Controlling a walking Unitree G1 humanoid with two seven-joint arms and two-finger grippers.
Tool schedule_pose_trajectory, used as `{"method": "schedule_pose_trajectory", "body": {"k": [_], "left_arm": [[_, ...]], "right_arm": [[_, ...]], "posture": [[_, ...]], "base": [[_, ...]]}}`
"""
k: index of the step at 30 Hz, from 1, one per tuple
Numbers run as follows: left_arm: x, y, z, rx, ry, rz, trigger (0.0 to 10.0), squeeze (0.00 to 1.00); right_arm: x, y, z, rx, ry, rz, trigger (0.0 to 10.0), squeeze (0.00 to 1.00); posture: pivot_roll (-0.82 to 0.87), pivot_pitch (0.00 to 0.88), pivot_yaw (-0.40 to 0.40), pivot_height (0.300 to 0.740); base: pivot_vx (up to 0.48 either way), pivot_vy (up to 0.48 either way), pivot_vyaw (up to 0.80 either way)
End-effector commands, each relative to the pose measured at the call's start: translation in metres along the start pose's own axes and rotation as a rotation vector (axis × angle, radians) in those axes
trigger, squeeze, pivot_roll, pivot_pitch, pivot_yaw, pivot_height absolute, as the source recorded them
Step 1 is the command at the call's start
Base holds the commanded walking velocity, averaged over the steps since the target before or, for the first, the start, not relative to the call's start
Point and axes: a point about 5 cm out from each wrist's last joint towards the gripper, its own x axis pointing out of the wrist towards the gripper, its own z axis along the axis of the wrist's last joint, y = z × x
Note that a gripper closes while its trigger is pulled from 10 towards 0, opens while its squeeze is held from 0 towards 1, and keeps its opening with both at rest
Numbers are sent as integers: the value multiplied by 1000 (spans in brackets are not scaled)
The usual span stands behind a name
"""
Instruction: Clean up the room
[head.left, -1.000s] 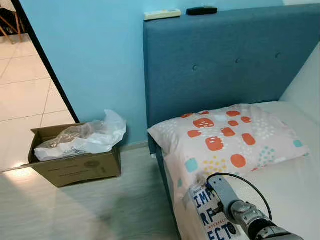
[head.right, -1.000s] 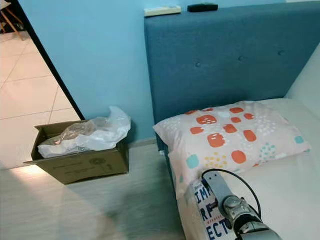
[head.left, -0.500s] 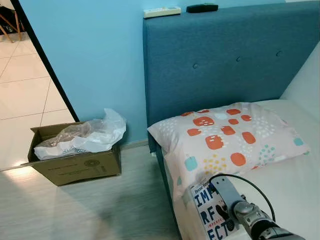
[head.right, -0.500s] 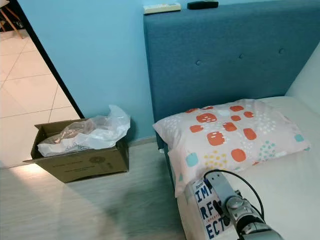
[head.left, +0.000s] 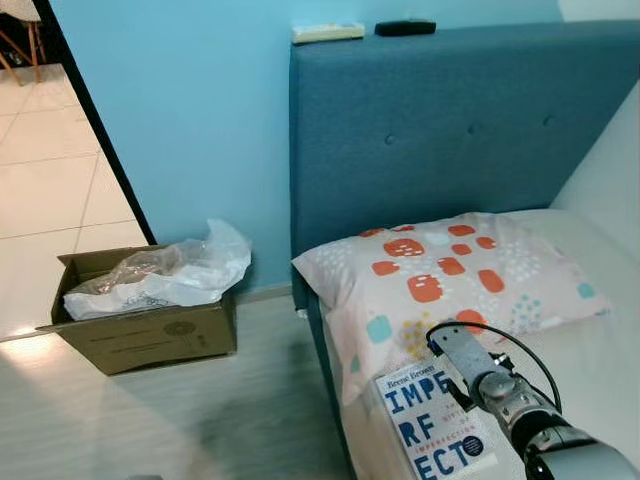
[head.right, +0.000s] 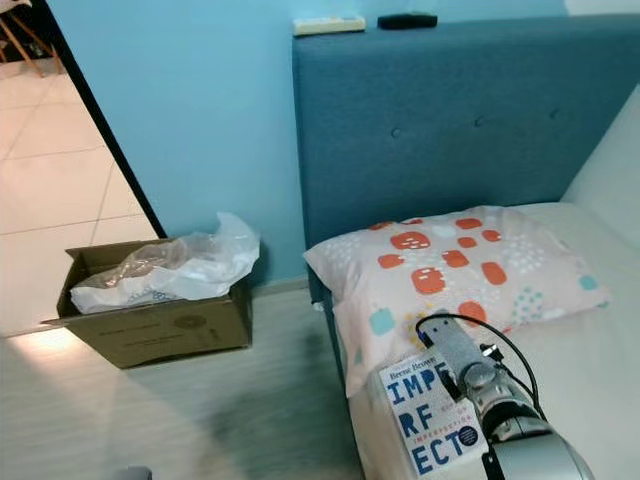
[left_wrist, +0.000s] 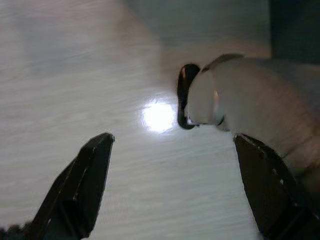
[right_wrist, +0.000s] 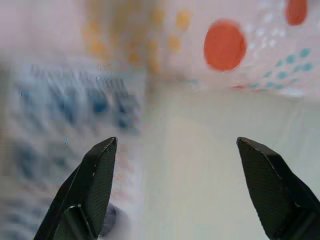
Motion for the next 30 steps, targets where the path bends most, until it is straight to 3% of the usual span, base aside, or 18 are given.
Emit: {"method": "schedule_pose_trajectory", "body": {"k": [1, 2, 4, 7, 8, 9, 10, 13, 14, 15, 16, 17, 18, 19, 25, 30], "left_arm": [[5, -12, 4, -32, 17, -5, 10000, 0], [5, -12, 4, -32, 17, -5, 10000, 0], [10, -23, 14, -42, 12, -15, 10000, 0], [12, -26, 18, -44, 9, -18, 10000, 0], [14, -30, 24, -46, -3, -23, 10000, 0], [14, -30, 24, -46, -3, -23, 10000, 0], [16, -34, 31, -47, -14, -25, 10000, 0], [16, -34, 31, -47, -14, -25, 10000, 0], [18, -37, 37, -48, -22, -20, 10000, 0], [18, -37, 37, -48, -22, -20, 10000, 0], [20, -40, 43, -51, -28, -11, 10000, 0], [21, -42, 47, -44, -30, -6, 10000, 0], [21, -42, 47, -44, -30, -6, 10000, 0], [22, -44, 50, -31, -27, -4, 10000, 0], [23, -48, 53, -5, -11, -11, 10000, 0], [24, -50, 52, 1, 3, -11, 10000, 0]], "right_arm": [[2, 28, 16, 207, -97, 141, 10000, 0], [2, 28, 16, 207, -97, 141, 10000, 0], [-2, 81, 19, 372, -141, 434, 10000, 0], [-4, 96, 19, 398, -150, 519, 10000, 0], [-11, 126, 8, 386, -119, 673, 10000, 0], [-11, 126, 8, 386, -119, 673, 10000, 0], [-18, 150, -8, 326, -58, 767, 10000, 0], [-18, 150, -8, 326, -58, 767, 10000, 0], [-24, 165, -48, 90, 101, 726, 10000, 0], [-24, 165, -48, 90, 101, 726, 10000, 0], [-31, 168, -87, -69, 228, 653, 10000, 0], [-37, 164, -113, -120, 308, 584, 10000, 0], [-37, 164, -113, -120, 308, 584, 10000, 0], [-39, 155, -129, -113, 356, 516, 10000, 0], [-40, 139, -141, 1, 396, 450, 10000, 0], [-44, 138, -151, -15, 417, 451, 10000, 0]], "posture": [[122, 0, -75, 740], [122, 0, -75, 740], [100, 0, -87, 740], [98, 0, -90, 740], [92, 0, -96, 740], [92, 0, -96, 740], [79, 0, -98, 740], [79, 0, -98, 740], [54, 0, -96, 740], [54, 0, -96, 740], [31, 0, -87, 740], [19, 0, -81, 740], [19, 0, -81, 740], [7, 0, -74, 740], [-11, 0, -65, 740], [-16, 0, -62, 740]], "base": [[0, 0, 0], [0, 0, 0], [0, 0, 0], [0, 0, 0], [0, 0, 0], [0, 0, 0], [0, 0, 0], [0, 0, 0], [0, 0, 0], [0, 0, 0], [0, 0, 0], [0, 0, 0], [0, 0, 0], [0, 0, 0], [0, 0, 0], [-280, 0, 0]]}}
